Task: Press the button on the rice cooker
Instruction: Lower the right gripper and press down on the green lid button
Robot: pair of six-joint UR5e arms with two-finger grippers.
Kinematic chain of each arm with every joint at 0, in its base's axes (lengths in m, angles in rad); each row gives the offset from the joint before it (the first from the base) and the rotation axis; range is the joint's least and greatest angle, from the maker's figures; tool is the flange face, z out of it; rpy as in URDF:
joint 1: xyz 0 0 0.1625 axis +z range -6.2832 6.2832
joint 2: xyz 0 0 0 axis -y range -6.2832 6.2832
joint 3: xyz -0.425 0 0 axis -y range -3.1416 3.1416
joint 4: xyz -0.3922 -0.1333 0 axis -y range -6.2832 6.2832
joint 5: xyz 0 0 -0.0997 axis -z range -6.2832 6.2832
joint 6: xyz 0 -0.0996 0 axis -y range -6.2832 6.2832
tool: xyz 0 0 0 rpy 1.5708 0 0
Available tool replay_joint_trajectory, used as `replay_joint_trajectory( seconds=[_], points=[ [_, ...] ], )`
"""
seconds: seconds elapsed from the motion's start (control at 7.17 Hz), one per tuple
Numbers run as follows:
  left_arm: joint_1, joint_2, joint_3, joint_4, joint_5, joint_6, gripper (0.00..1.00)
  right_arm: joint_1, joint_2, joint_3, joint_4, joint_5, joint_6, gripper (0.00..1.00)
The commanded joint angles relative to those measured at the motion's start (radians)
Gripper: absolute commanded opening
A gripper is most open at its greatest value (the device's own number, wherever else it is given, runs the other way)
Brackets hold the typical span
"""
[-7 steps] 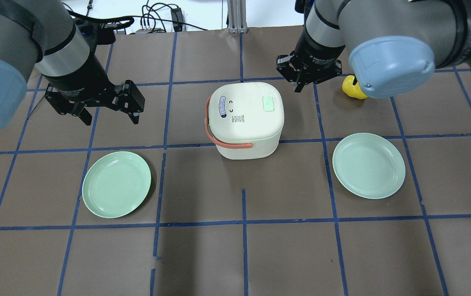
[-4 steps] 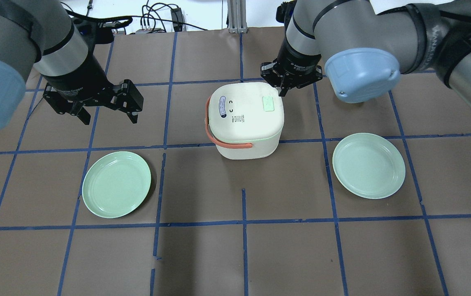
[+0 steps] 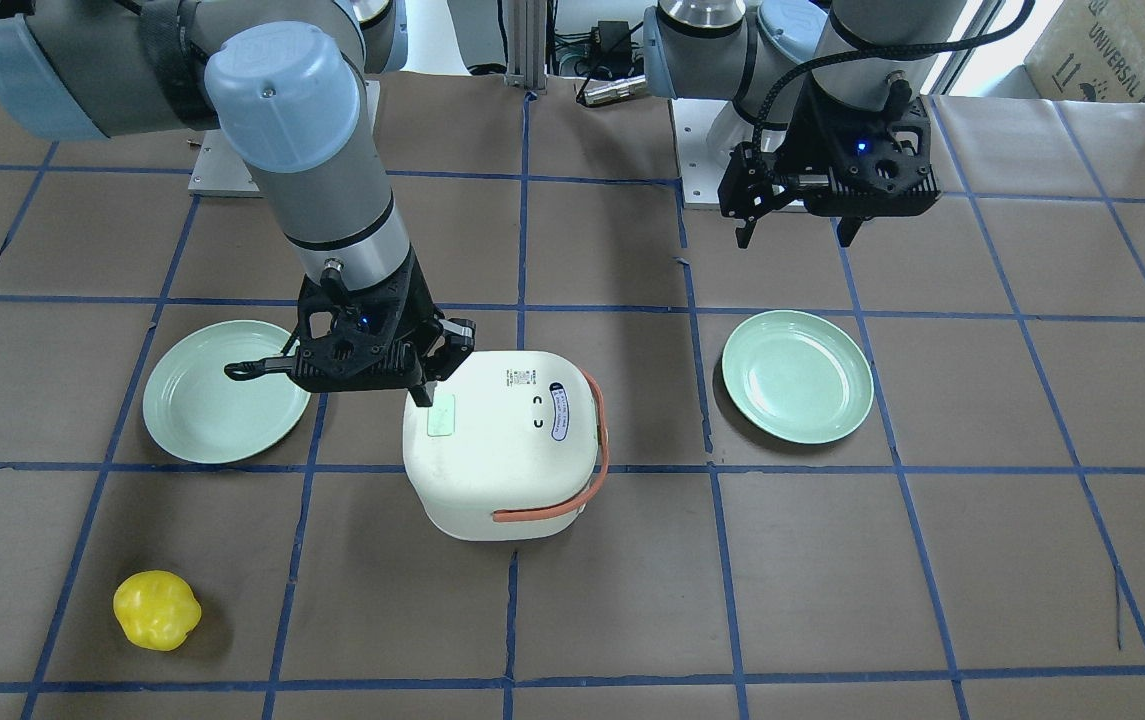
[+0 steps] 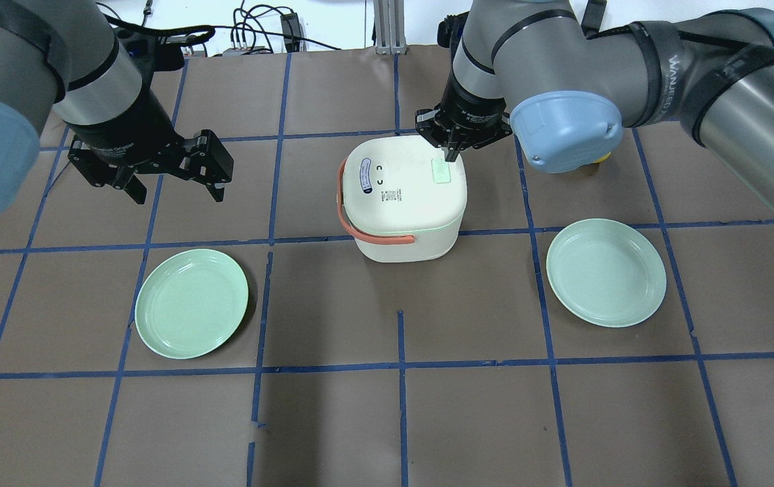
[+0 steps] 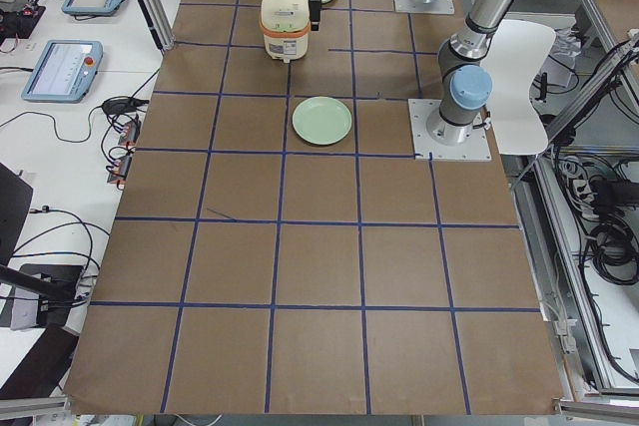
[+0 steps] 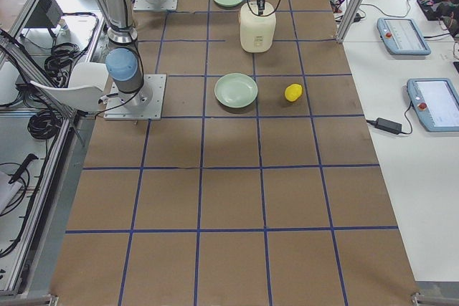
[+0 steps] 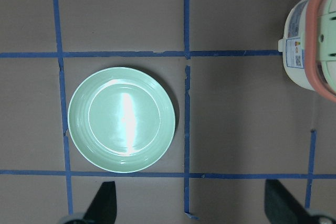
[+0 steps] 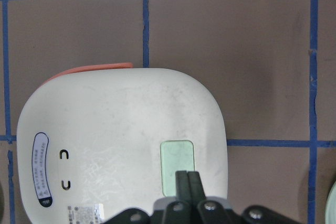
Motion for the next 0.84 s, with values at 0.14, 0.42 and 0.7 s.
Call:
replay_joint_trajectory(
  seconds=[0.14, 0.42, 0.7],
  points=[
    [0.000, 0.001, -0.001, -0.001, 0.002, 0.001, 1.00, 0.015, 0.018, 0.004, -0.030, 0.000, -0.001, 0.07],
    [0.000, 0.001, -0.001, -0.001, 0.002, 0.001, 1.00, 0.015, 0.019, 0.008, -0.031, 0.000, -0.002, 0.07],
    [0.000, 0.001, -0.001, -0.001, 0.002, 0.001, 1.00, 0.015, 0.018, 0.030, -0.040, 0.000, -0.004, 0.07]
  ],
)
